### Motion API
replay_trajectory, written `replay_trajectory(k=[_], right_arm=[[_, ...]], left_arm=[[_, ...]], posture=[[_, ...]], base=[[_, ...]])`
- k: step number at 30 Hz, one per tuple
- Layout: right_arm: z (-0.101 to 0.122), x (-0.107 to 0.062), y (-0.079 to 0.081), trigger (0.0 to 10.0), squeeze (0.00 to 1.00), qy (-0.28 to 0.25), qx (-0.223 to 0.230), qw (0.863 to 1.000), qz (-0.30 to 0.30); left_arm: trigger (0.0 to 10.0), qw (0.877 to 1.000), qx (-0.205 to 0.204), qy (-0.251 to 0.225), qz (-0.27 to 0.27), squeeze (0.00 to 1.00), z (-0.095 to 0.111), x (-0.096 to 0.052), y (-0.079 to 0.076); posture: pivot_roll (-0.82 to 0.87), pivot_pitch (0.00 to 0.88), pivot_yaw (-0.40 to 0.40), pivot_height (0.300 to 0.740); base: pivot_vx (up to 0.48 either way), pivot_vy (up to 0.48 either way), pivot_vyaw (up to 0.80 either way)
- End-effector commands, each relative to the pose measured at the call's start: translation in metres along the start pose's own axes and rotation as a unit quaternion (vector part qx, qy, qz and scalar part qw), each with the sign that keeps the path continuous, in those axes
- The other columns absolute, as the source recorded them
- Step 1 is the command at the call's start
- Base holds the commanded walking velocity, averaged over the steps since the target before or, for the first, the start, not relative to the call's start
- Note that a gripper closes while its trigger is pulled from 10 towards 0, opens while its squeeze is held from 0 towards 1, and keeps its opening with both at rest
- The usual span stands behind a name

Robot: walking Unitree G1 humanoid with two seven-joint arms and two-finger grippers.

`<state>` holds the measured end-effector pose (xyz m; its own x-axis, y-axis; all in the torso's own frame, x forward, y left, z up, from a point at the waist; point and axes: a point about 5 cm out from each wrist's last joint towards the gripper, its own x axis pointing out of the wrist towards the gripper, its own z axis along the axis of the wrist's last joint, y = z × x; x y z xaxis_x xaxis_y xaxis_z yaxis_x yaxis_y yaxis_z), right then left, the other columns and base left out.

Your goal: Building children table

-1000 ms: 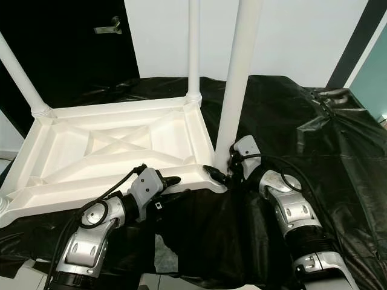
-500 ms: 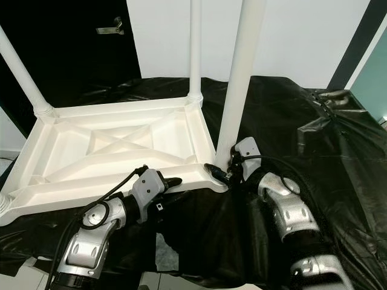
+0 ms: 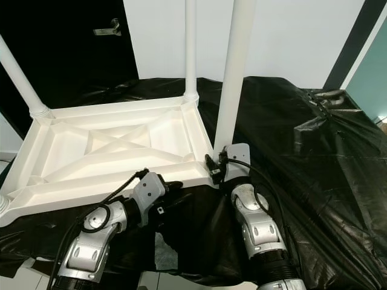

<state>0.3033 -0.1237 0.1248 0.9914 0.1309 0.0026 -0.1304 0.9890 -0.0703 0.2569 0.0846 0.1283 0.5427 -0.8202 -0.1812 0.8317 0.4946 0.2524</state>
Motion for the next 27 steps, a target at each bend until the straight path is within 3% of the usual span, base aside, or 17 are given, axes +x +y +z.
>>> replay_trajectory(k=[1, 4, 12, 17, 18, 19, 27], right_arm=[[-0.008, -0.002, -0.010, 10.0, 0.00, 0.023, -0.016, 0.999, -0.033], [-0.009, -0.006, -0.002, 10.0, 0.00, 0.034, 0.005, 0.997, -0.072], [-0.007, -0.006, 0.006, 10.0, 0.00, 0.035, 0.010, 0.997, -0.069], [-0.005, -0.005, 0.003, 10.0, 0.00, 0.030, 0.003, 0.997, -0.067], [-0.004, -0.006, 0.000, 10.0, 0.55, 0.027, -0.001, 0.998, -0.065], [-0.003, -0.007, -0.002, 10.0, 1.00, 0.022, -0.002, 0.998, -0.055], [0.004, -0.016, -0.016, 10.0, 1.00, -0.010, -0.008, 0.998, 0.060]], left_arm=[[10.0, 0.997, -0.003, 0.001, 0.073, 0.00, 0.000, -0.002, 0.006], [10.0, 0.997, -0.004, 0.000, 0.075, 0.00, 0.000, -0.001, 0.006], [10.0, 0.997, -0.005, -0.001, 0.077, 0.00, 0.001, -0.001, 0.007], [10.0, 0.997, -0.006, 0.000, 0.077, 0.00, 0.001, -0.001, 0.006], [10.0, 0.997, -0.006, 0.000, 0.076, 0.00, 0.001, -0.001, 0.006], [10.0, 0.997, -0.006, 0.000, 0.076, 0.00, 0.001, -0.001, 0.006], [10.0, 0.997, -0.006, 0.002, 0.075, 0.00, 0.001, -0.002, 0.007]], posture=[[0.08, 0.000, -0.017, 0.740], [0.07, 0.000, -0.015, 0.740], [0.07, 0.000, -0.017, 0.740], [0.07, 0.000, -0.017, 0.740], [0.07, 0.000, -0.015, 0.740], [0.07, 0.000, -0.013, 0.740], [0.06, 0.000, -0.002, 0.740]], base=[[0.000, 0.000, 0.00], [0.000, 0.000, 0.00], [0.000, 0.000, 0.00], [0.000, 0.000, 0.00], [0.000, 0.000, 0.00], [0.000, 0.000, 0.00], [0.000, 0.000, 0.00]])
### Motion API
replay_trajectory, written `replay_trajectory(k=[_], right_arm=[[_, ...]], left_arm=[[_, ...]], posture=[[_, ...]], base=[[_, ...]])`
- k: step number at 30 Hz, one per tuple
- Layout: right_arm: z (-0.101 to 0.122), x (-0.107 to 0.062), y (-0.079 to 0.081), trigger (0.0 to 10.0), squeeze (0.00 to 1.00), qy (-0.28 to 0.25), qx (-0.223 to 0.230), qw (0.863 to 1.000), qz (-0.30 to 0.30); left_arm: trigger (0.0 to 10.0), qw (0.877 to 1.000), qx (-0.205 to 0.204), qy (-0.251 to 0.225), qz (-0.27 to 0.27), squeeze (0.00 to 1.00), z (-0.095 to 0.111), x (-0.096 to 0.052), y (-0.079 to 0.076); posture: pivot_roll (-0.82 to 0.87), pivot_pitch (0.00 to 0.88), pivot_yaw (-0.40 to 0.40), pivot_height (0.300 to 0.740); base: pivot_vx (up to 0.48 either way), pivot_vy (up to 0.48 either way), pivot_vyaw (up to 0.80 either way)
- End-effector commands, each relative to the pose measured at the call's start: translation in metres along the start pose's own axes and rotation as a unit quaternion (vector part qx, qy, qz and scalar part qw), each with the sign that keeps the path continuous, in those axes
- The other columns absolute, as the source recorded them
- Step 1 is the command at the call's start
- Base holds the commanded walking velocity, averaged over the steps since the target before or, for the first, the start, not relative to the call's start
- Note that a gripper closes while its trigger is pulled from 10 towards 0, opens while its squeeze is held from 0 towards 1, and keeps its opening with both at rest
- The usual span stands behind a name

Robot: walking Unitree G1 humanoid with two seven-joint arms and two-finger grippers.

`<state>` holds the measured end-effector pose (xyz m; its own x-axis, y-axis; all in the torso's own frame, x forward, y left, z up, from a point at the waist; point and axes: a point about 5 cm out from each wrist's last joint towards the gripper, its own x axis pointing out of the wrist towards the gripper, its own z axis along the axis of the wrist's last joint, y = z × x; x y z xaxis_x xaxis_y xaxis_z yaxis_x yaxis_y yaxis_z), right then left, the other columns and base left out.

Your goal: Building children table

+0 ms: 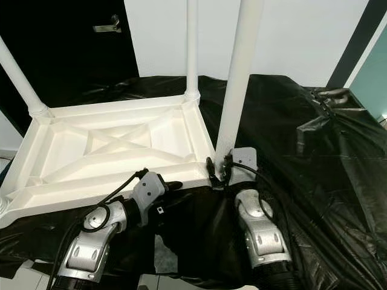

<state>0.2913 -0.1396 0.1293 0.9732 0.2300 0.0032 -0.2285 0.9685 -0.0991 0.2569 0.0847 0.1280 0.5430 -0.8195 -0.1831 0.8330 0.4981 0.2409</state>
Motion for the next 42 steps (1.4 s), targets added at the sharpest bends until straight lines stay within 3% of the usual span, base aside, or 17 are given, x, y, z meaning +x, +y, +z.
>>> replay_trajectory(k=[1, 2, 7, 21, 22, 23, 32, 33, 35, 38, 41, 42], right_arm=[[0.001, -0.004, -0.003, 10.0, 1.00, -0.008, 0.001, 1.000, 0.030], [0.003, -0.004, -0.004, 10.0, 0.00, -0.009, -0.002, 0.998, 0.058], [0.008, 0.003, -0.015, 10.0, 0.00, -0.005, -0.040, 0.985, 0.165], [0.011, 0.022, -0.008, 10.0, 0.00, 0.002, -0.074, 0.964, 0.254], [0.009, 0.024, -0.007, 2.6, 0.00, 0.009, -0.079, 0.961, 0.266], [0.006, 0.024, -0.007, 0.0, 0.00, 0.017, -0.081, 0.957, 0.278], [-0.003, 0.019, -0.011, 0.0, 0.00, 0.030, -0.070, 0.958, 0.276], [-0.006, 0.018, -0.012, 9.7, 0.00, 0.034, -0.067, 0.962, 0.261], [-0.009, 0.018, -0.013, 10.0, 0.00, 0.040, -0.068, 0.971, 0.224], [-0.010, 0.018, -0.013, 10.0, 0.00, 0.040, -0.070, 0.974, 0.211], [-0.012, 0.017, -0.009, 10.0, 0.00, 0.040, -0.044, 0.990, 0.126], [-0.012, 0.017, -0.009, 10.0, 0.00, 0.040, -0.044, 0.990, 0.126]], left_arm=[[10.0, 0.997, 0.000, 0.000, 0.074, 0.00, 0.001, -0.002, 0.007], [10.0, 0.997, 0.001, 0.000, 0.072, 0.00, 0.001, -0.001, 0.007], [10.0, 0.998, 0.003, -0.002, 0.067, 0.00, 0.002, 0.002, 0.008], [10.0, 0.998, 0.004, -0.002, 0.067, 0.00, 0.002, 0.001, 0.007], [10.0, 0.998, 0.005, -0.001, 0.068, 0.00, 0.002, 0.001, 0.007], [10.0, 0.997, 0.004, -0.001, 0.072, 0.00, 0.001, 0.000, 0.007], [10.0, 0.997, 0.003, 0.000, 0.076, 0.00, 0.000, -0.001, 0.005], [10.0, 0.997, 0.003, -0.001, 0.074, 0.00, 0.001, 0.000, 0.005], [10.0, 0.998, 0.003, -0.002, 0.070, 0.00, 0.001, 0.001, 0.005], [10.0, 0.998, 0.003, -0.002, 0.069, 0.00, 0.001, 0.001, 0.005], [10.0, 0.998, 0.004, -0.003, 0.066, 0.00, 0.002, 0.002, 0.005], [10.0, 0.998, 0.004, -0.003, 0.066, 0.00, 0.002, 0.002, 0.005]], posture=[[0.06, 0.000, -0.002, 0.740], [0.05, 0.000, 0.003, 0.740], [0.04, 0.000, 0.007, 0.740], [0.06, 0.000, -0.002, 0.740], [0.07, 0.000, -0.010, 0.740], [0.08, 0.000, -0.020, 0.740], [0.07, 0.000, -0.019, 0.740], [0.07, 0.000, -0.019, 0.740], [0.06, 0.000, -0.015, 0.740], [0.06, 0.000, -0.015, 0.740], [0.05, 0.000, -0.010, 0.740], [0.05, 0.000, -0.010, 0.740]], base=[[0.000, 0.000, 0.00], [0.000, 0.000, 0.00], [0.000, 0.000, 0.00], [0.000, 0.000, 0.00], [0.000, 0.000, 0.00], [0.000, 0.000, 0.00], [0.000, 0.000, 0.00], [0.000, 0.000, 0.00], [0.000, 0.000, 0.00], [0.000, 0.000, 0.00], [0.000, 0.000, 0.00], [0.000, 0.000, 0.00]])
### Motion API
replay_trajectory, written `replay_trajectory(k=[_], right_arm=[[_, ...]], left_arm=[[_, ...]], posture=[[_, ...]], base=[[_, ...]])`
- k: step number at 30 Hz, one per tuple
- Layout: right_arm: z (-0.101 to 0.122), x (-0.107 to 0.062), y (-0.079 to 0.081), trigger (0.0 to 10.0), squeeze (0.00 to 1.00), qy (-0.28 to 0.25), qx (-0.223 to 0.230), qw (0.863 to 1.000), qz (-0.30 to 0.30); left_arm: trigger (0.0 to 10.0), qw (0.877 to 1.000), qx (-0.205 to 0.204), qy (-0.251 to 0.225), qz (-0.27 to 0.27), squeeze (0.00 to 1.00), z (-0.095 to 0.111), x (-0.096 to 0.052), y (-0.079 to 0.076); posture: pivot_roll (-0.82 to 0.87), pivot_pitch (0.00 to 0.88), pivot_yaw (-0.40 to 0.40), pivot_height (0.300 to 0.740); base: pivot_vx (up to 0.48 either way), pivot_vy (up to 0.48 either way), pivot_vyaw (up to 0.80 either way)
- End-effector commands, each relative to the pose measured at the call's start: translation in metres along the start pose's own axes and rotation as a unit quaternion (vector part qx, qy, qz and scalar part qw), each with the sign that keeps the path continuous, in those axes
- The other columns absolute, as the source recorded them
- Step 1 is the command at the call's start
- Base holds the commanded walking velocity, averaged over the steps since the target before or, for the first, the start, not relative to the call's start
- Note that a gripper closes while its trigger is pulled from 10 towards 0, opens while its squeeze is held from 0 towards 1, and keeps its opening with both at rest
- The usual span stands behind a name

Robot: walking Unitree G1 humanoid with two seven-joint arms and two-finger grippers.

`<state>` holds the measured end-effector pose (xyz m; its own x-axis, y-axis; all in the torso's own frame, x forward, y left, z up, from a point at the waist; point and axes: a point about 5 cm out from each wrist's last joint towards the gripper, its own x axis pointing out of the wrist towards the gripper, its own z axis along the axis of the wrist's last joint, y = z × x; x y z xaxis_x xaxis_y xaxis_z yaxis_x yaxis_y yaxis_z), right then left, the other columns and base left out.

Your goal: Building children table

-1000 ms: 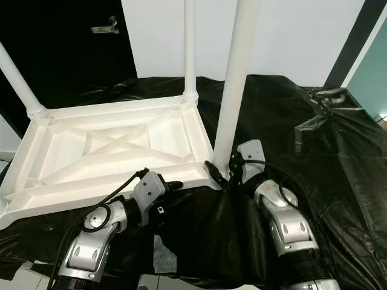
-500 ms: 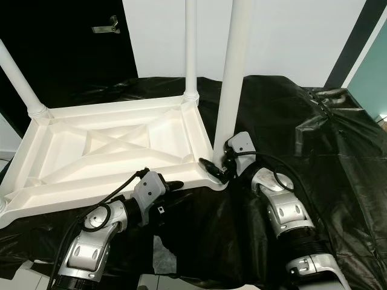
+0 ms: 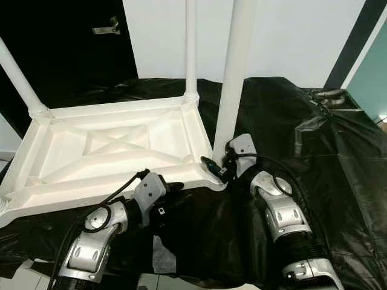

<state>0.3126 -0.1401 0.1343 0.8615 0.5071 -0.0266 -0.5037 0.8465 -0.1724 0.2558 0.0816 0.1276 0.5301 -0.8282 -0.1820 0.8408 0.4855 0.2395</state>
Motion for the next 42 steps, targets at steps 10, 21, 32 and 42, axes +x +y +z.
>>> replay_trajectory(k=[10, 21, 32, 42], right_arm=[[-0.023, -0.007, 0.024, 10.0, 0.00, 0.062, 0.051, 0.973, -0.218], [-0.014, -0.004, 0.032, 10.0, 0.00, 0.035, 0.086, 0.964, -0.251], [-0.004, -0.008, 0.027, 10.0, 1.00, 0.015, 0.060, 0.967, -0.246], [0.003, -0.029, 0.011, 10.0, 1.00, -0.032, 0.042, 0.991, -0.123]], left_arm=[[10.0, 0.998, 0.003, 0.000, 0.065, 0.00, 0.000, 0.000, 0.006], [10.0, 0.998, 0.005, -0.003, 0.062, 0.00, 0.002, 0.003, 0.008], [10.0, 0.997, 0.005, -0.005, 0.072, 0.00, 0.004, 0.004, 0.011], [10.0, 0.997, 0.007, -0.002, 0.077, 0.00, 0.003, 0.001, 0.014]], posture=[[0.05, 0.000, -0.002, 0.740], [0.04, 0.000, 0.005, 0.740], [0.05, 0.000, 0.000, 0.740], [0.05, 0.000, 0.003, 0.740]], base=[[0.000, 0.000, 0.00], [0.000, 0.000, 0.00], [0.000, 0.000, 0.00], [0.000, 0.000, 0.00]])
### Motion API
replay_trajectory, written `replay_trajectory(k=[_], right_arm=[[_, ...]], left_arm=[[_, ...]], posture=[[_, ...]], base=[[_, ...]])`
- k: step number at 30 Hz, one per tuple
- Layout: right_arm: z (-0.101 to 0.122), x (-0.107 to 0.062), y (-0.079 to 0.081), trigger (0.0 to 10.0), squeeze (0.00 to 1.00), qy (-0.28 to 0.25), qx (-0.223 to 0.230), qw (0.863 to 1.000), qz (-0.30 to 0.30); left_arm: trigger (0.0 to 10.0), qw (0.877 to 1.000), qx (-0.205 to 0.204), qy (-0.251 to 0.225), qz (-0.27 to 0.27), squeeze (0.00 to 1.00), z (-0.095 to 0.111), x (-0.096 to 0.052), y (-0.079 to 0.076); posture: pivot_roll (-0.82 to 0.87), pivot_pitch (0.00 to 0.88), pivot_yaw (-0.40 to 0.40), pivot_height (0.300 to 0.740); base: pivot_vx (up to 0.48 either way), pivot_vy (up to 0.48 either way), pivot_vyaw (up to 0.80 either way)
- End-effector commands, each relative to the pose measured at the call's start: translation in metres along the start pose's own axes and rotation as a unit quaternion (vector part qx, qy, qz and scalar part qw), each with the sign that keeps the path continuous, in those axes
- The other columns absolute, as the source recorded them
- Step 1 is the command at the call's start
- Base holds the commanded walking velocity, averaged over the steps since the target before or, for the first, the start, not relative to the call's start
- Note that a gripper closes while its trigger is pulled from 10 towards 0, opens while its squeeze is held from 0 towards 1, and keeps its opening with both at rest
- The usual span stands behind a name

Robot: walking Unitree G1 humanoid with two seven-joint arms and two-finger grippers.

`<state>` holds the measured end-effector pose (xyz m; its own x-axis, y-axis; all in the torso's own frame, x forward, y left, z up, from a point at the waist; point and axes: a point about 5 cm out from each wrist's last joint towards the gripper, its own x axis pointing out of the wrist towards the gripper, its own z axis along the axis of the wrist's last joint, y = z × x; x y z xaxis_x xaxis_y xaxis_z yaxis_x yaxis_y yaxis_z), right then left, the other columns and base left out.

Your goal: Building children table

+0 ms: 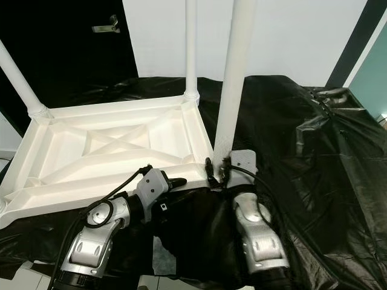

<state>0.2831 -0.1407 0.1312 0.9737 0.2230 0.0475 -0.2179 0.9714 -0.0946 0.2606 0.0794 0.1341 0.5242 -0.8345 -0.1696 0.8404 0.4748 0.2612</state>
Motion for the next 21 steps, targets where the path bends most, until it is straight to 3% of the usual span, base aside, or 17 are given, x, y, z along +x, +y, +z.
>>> replay_trajectory(k=[1, 2, 9, 14, 18, 19, 20, 21], right_arm=[[0.005, -0.002, -0.004, 10.0, 1.00, -0.014, 0.008, 0.999, 0.034], [0.006, -0.001, -0.007, 10.0, 0.00, -0.015, 0.001, 0.997, 0.070], [0.008, 0.004, -0.012, 10.0, 0.00, -0.009, -0.020, 0.990, 0.142], [0.007, 0.019, -0.013, 10.0, 0.00, 0.010, -0.062, 0.969, 0.240], [0.003, 0.026, -0.014, 10.0, 0.00, 0.020, -0.085, 0.961, 0.263], [0.002, 0.027, -0.015, 4.1, 0.00, 0.022, -0.088, 0.959, 0.267], [0.002, 0.027, -0.015, 4.1, 0.00, 0.022, -0.088, 0.959, 0.267], [0.001, 0.027, -0.015, 2.8, 0.00, 0.024, -0.087, 0.958, 0.271]], left_arm=[[10.0, 0.997, -0.004, 0.006, 0.079, 0.00, -0.003, -0.002, 0.010], [10.0, 0.997, -0.003, 0.007, 0.079, 0.00, -0.004, -0.003, 0.011], [10.0, 0.997, -0.002, 0.007, 0.079, 0.00, -0.003, -0.002, 0.012], [10.0, 0.997, 0.002, 0.006, 0.080, 0.00, -0.002, -0.002, 0.015], [10.0, 0.997, 0.003, 0.006, 0.082, 0.00, -0.002, -0.002, 0.016], [10.0, 0.997, 0.003, 0.006, 0.082, 0.00, -0.002, -0.003, 0.015], [10.0, 0.997, 0.003, 0.006, 0.082, 0.00, -0.002, -0.003, 0.015], [10.0, 0.997, 0.003, 0.006, 0.083, 0.00, -0.002, -0.003, 0.015]], posture=[[0.05, 0.000, 0.003, 0.740], [0.04, 0.000, 0.006, 0.740], [0.04, 0.000, 0.011, 0.740], [0.06, 0.000, 0.009, 0.740], [0.06, 0.000, 0.002, 0.740], [0.06, 0.000, 0.000, 0.740], [0.06, 0.000, 0.000, 0.740], [0.06, 0.000, 0.000, 0.740]], base=[[0.000, 0.000, 0.00], [0.000, 0.000, 0.00], [0.000, 0.000, 0.00], [0.000, 0.000, 0.00], [0.000, 0.000, 0.00], [0.000, 0.000, 0.00], [0.000, 0.000, 0.00], [0.000, 0.000, 0.00]])
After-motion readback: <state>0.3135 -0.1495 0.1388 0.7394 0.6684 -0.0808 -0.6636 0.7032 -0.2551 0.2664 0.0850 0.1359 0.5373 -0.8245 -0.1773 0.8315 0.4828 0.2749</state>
